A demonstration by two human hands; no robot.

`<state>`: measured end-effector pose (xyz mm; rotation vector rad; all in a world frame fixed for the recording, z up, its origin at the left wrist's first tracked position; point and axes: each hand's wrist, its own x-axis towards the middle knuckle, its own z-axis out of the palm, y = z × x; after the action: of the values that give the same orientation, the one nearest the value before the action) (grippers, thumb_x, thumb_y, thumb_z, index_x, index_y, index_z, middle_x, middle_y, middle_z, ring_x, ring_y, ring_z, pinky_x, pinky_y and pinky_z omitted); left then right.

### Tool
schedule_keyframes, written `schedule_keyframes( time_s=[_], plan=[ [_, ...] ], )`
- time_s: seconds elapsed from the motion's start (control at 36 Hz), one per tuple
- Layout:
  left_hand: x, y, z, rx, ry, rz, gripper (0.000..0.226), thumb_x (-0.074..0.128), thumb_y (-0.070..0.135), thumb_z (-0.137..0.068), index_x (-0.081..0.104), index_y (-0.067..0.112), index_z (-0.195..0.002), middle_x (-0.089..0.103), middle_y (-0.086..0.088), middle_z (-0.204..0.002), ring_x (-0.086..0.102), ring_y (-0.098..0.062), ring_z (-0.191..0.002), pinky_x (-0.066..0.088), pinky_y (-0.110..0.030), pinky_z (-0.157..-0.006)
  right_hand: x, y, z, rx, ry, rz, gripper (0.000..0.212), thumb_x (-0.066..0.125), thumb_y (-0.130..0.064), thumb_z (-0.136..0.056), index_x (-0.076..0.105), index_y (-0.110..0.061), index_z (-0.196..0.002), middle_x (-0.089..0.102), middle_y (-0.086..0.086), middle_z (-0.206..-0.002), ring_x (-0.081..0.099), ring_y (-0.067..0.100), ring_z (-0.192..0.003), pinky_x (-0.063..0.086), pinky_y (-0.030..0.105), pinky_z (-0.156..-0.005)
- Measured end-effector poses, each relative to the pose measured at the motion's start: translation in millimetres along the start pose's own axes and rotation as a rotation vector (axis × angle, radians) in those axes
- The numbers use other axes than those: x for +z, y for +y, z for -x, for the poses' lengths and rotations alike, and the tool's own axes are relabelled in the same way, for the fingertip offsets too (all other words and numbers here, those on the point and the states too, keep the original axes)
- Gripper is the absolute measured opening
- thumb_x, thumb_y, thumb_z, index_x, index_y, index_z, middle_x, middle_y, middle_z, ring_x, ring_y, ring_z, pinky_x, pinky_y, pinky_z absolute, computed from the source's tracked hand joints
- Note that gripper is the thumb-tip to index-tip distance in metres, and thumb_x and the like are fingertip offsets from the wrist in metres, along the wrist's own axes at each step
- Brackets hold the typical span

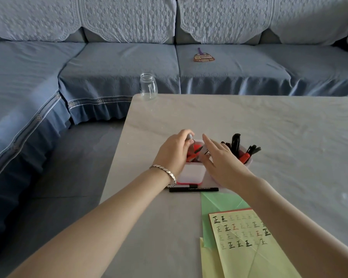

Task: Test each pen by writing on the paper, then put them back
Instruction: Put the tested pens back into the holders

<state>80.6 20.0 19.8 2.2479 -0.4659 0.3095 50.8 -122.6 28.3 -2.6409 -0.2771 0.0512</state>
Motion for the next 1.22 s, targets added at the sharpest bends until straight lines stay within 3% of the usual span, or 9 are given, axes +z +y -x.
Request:
schedule_keyframes(
  time_s=[0.17,0.33,0.47,0.56,0.64,0.75,0.83,1.03,1.22],
  plan=[
    [-7.6,16.6,-9.0,0.141,0.043,-0.103,0.017,0.043,0.017,-0.096,0.056,0.010,-0.105,0.055,-0.004,-0.076,0.047,-0.018,-0.072,0.037,-0.026,-0.061,10.8,-8.1,7.6,-0.033,0.109,-0.215,0.059,0.047,-0.010,-0.093,0.022,-0.024,-0.146,0.050,0.000,-0.119,0.047,0.009,-0.090,0.030,0.011,-0.072],
    [-11.0,4.0,-4.7,-0.040,-0.166,0.029,0.018,0.049,0.017,-0.094,0.063,0.006,-0.092,0.064,-0.010,-0.079,0.057,-0.025,-0.071,0.044,-0.030,-0.067,26.1,-3.9,9.2,0.001,0.162,-0.270,0.054,0.038,-0.007,-0.096,0.021,-0.014,-0.146,0.030,0.002,-0.149,0.036,0.015,-0.132,0.020,0.004,-0.091],
    [-11.1,2.8,7.0,-0.104,-0.157,0.153,0.015,0.053,0.012,-0.092,0.066,0.012,-0.100,0.069,-0.001,-0.088,0.060,-0.010,-0.076,0.044,-0.015,-0.071,23.3,-3.2,16.2,0.026,0.177,-0.290,0.064,0.046,-0.012,-0.094,0.010,-0.016,-0.148,0.032,-0.002,-0.146,0.036,0.010,-0.127,0.023,0.004,-0.088],
    [-12.7,-0.6,17.9,-0.087,-0.090,0.188,0.023,0.048,0.015,-0.095,0.064,0.015,-0.111,0.060,0.008,-0.098,0.054,0.008,-0.084,0.038,-0.001,-0.077,24.8,-3.5,32.2,-0.082,0.432,-0.251,0.056,0.050,-0.006,-0.089,0.030,-0.013,-0.140,0.032,-0.009,-0.133,0.021,-0.002,-0.126,0.014,0.006,-0.105],
    [-17.7,-13.9,30.7,-0.002,0.080,0.136,0.032,0.040,0.022,-0.094,0.061,0.010,-0.115,0.056,0.009,-0.105,0.051,0.003,-0.098,0.036,-0.005,-0.088,32.0,6.6,48.4,-0.232,0.636,-0.139,0.032,0.047,-0.006,-0.082,0.053,-0.007,-0.114,0.053,0.003,-0.109,0.043,0.013,-0.105,0.029,0.010,-0.097],
    [-19.4,-45.8,49.5,-0.160,0.151,0.032,0.022,0.049,0.014,-0.094,0.061,0.010,-0.112,0.060,0.004,-0.106,0.055,-0.009,-0.099,0.037,-0.006,-0.084,50.3,22.1,57.5,-0.209,0.405,-0.070,0.024,0.044,-0.013,-0.081,0.068,-0.010,-0.085,0.064,-0.001,-0.082,0.050,0.009,-0.083,0.042,0.015,-0.071],
    [-12.9,-71.4,64.2,-0.279,-0.091,-0.151,0.031,0.054,0.016,-0.091,0.056,0.012,-0.122,0.059,-0.002,-0.120,0.054,-0.018,-0.112,0.035,-0.018,-0.094,68.9,30.2,55.0,-0.126,0.234,0.043,0.020,0.062,-0.005,-0.074,0.071,-0.014,-0.090,0.070,-0.005,-0.088,0.060,0.013,-0.087,0.050,0.023,-0.065],
    [0.8,-85.3,88.5,-0.136,-0.306,-0.341,0.023,0.066,0.011,-0.082,0.067,0.013,-0.105,0.063,-0.003,-0.102,0.055,-0.027,-0.097,0.040,-0.034,-0.083,90.2,21.2,42.5,-0.030,0.034,0.119,0.028,0.058,-0.011,-0.084,0.062,-0.008,-0.112,0.060,0.006,-0.113,0.054,0.030,-0.107,0.049,0.040,-0.081],
    [-6.2,-74.9,105.6,-0.222,-0.196,-0.146,0.008,0.063,0.007,-0.082,0.066,0.011,-0.088,0.046,0.008,-0.080,0.053,-0.011,-0.069,0.035,-0.010,-0.063,92.6,18.0,35.9,0.007,-0.072,0.212,0.030,0.049,-0.033,-0.092,0.055,-0.014,-0.115,0.044,0.002,-0.122,0.041,0.022,-0.116,0.036,0.030,-0.087]
  ],
)
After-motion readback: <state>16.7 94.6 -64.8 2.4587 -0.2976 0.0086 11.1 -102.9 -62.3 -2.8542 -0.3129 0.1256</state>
